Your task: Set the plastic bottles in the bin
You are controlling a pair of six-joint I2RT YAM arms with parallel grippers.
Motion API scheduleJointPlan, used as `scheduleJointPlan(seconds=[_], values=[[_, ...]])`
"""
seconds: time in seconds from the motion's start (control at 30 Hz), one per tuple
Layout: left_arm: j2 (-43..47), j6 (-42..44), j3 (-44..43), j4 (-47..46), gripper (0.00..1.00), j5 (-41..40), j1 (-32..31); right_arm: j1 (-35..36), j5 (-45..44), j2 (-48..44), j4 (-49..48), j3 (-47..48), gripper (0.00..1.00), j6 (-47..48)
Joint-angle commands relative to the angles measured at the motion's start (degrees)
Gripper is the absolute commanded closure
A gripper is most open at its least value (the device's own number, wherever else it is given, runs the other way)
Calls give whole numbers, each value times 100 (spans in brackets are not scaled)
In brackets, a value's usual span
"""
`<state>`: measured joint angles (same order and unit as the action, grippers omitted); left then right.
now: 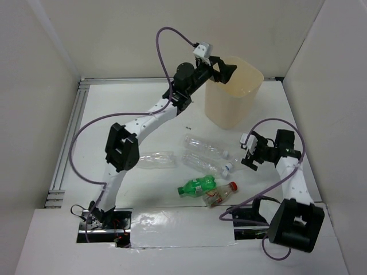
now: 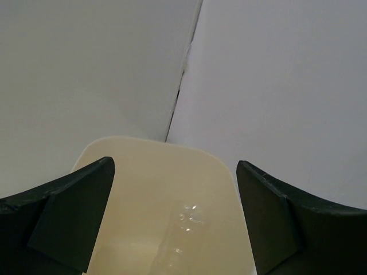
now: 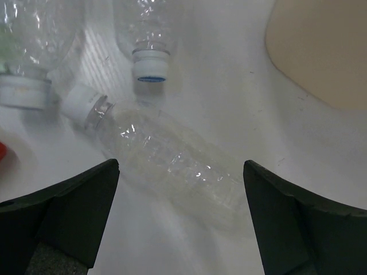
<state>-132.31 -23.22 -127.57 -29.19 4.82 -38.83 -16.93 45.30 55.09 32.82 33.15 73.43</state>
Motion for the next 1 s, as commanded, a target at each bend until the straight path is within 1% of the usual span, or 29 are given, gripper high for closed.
scheduleJointPlan(seconds=[0.0, 0.03, 0.07, 0.1, 0.13, 0.17, 0.2, 0.23, 0.27, 0.3, 0.33, 0.4, 0.43, 0.47, 0.5, 0.53, 0.57, 0.6, 0.63, 0.67, 0.73, 0.77, 0.8, 0.83, 0.9, 0.93, 0.97], values=[[1547, 853, 1112, 272, 0, 168, -11, -39, 50, 738, 1373, 683, 5, 2716], [2273, 924, 1555, 430, 0, 64, -11, -39, -73, 940, 1838, 911, 6, 3069], [2637, 986, 2003, 571, 0, 2, -11, -39, -178, 1107, 1955, 1000, 6, 3368], [2971, 1178, 2451, 712, 0, 1, -11, -39, -379, 1240, 2017, 1062, 6, 3876], [3314, 1267, 3370, 991, 0, 1, -11, -39, -495, 1432, 2018, 1062, 6, 4159], [3648, 1329, 3849, 1099, 0, -51, -11, -39, -574, 1521, 2018, 1062, 6, 4432], [4295, 1399, 4306, 1213, 0, -112, -11, -39, -627, 1627, 1940, 1062, 6, 4870], [4606, 1521, 5215, 1414, 0, -191, -11, -39, -628, 1932, 1939, 1062, 5, 5091], [4914, 1522, 5651, 1486, 0, -262, -11, -39, -723, 2144, 1991, 1175, 5, 5355], [5482, 1522, 6064, 1565, 0, -393, -11, -39, -829, 2364, 1992, 1246, 5, 5557], [5749, 1418, 6782, 1652, 0, -542, -11, 127, -908, 2749, 1879, 1308, 5, 5559], [6224, 1225, 7349, 2012, 0, -745, -11, 295, -1127, 3041, 1431, 1361, 5, 5560], [6618, 928, 7578, 2153, 0, -946, -11, 365, -1276, 3138, 1281, 1361, 5, 5560], [6796, 751, 7954, 2294, 0, -1035, -11, 470, -1356, 3331, 1184, 1361, 5, 5560], [6963, 558, 8106, 2530, 0, -1088, -11, 532, -1435, 3437, 1183, 1361, 6, 5560], [7112, 121, 8247, 2628, 0, -1280, -11, 594, -1549, 3543, 1244, 1431, 9, 5560], [7366, -145, 8500, 2725, 0, -1430, -11, 646, -1611, 3726, 1340, 1431, 16, 5620], [7482, -426, 8607, 2821, 0, -1588, -11, 647, -1673, 3798, 1533, 1501, 22, 5673], [7587, -759, 8704, 3049, 0, -1763, -11, 647, -1726, 3851, 1630, 1502, 29, 5674], [7771, -1537, 8836, 3199, 0, -2200, -63, 647, -1726, 3851, 1892, 1563, 46, 5726], [7904, -2297, 8889, 3568, 0, -2563, -63, 542, -1525, 3703, 2218, 1712, 56, 5726], [7905, -2866, 8890, 3735, 0, -2791, -63, 463, -1159, 3571, 2420, 1800, 60, 5726], [7983, -3116, 8820, 4023, 0, -2872, -63, 341, -920, 3292, 2640, 1905, 62, 5726], [7984, -3353, 8767, 4166, 0, -2933, -63, 339, -674, 3150, 3208, 2202, 65, 5726], [7932, -3818, 8566, 4368, 0, -2987, -63, 287, 12, 2816, 3869, 2598, 66, 5726], [7783, -3987, 8451, 4622, 0, -3048, -63, 287, 284, 2727, 4264, 3009, 67, 5631], [7677, -4145, 8328, 4781, 0, -3048, -63, 400, 800, 2561, 4268, 3179, 67, 4977]])
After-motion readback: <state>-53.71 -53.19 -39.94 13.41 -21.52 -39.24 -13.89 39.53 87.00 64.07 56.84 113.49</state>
